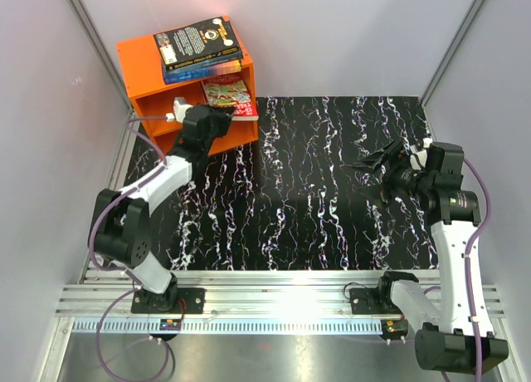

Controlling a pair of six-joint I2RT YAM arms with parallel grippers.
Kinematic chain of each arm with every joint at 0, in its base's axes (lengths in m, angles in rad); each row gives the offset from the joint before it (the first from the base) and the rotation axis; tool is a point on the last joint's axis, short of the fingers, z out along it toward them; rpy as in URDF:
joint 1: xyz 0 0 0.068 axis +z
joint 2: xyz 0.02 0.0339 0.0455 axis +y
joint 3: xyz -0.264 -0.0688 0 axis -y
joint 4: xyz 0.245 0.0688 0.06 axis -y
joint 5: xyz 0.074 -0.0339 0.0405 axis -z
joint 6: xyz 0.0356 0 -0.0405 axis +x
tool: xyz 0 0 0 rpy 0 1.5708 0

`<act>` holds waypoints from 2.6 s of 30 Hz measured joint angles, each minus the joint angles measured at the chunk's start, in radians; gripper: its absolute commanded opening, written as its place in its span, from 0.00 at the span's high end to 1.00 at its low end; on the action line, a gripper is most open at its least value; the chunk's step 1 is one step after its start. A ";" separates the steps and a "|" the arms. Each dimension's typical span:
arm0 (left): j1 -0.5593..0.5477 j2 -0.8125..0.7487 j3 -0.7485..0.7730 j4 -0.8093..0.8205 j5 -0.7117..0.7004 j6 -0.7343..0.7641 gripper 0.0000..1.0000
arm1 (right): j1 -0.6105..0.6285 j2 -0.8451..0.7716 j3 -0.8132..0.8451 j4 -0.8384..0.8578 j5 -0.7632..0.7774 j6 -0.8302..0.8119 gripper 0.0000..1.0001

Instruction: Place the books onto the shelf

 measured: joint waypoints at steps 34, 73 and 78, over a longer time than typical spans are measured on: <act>0.067 0.068 0.134 -0.376 0.175 -0.325 0.03 | 0.000 -0.035 -0.142 0.111 -0.049 0.049 0.11; 0.034 0.109 0.293 -0.437 0.201 -0.141 1.00 | 0.000 -0.147 -0.206 0.051 -0.055 0.035 0.12; 0.036 0.169 0.383 -0.476 0.195 -0.130 1.00 | 0.000 -0.121 -0.206 0.051 -0.050 0.026 0.12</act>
